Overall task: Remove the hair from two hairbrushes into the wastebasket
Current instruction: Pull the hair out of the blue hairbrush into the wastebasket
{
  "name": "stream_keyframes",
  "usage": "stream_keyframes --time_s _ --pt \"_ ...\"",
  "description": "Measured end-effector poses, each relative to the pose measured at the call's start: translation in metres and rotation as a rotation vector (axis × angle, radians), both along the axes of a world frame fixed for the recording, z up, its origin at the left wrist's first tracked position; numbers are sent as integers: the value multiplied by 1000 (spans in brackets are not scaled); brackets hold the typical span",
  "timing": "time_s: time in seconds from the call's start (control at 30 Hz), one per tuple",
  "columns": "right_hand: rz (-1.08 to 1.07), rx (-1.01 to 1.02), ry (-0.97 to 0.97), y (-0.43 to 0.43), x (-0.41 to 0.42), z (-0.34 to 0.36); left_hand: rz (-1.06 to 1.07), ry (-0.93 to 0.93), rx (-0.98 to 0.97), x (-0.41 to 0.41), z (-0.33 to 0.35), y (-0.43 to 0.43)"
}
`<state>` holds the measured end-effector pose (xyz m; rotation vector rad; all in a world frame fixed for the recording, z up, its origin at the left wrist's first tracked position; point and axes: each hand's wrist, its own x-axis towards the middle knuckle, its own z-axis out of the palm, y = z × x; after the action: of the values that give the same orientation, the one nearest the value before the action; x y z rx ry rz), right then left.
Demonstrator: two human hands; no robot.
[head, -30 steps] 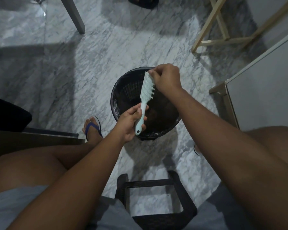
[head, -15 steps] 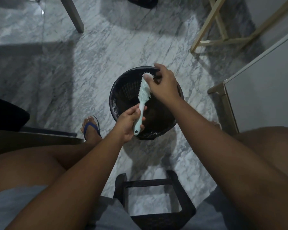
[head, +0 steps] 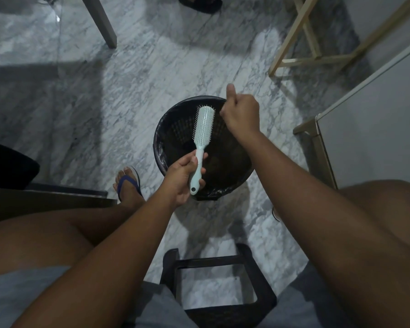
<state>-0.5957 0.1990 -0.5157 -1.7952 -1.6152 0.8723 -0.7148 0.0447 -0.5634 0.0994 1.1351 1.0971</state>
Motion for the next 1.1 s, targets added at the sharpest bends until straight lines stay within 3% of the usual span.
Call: stream_keyframes --time_s 0.17,0.33,0.53,0.63,0.77,0.83,1.0,1.1 --pt "131 -190 192 -25 2 -14 -30 24 16 -2 2 2" --pt "117 -48 94 -27 3 -3 -32 72 5 0 -2 -2" --pt "-11 -274 364 -25 0 -4 72 9 -11 0 5 7" --pt "158 -361 291 -35 2 -13 51 35 -9 2 10 12" --pt "245 -178 1 -34 4 -10 26 101 -34 6 8 11" --pt "279 -143 -55 -31 4 -5 48 90 -56 7 4 8" --pt "21 -93 192 -4 10 3 88 104 -94 3 -2 1" --pt "131 -186 138 -4 2 0 68 117 -78 7 2 4"
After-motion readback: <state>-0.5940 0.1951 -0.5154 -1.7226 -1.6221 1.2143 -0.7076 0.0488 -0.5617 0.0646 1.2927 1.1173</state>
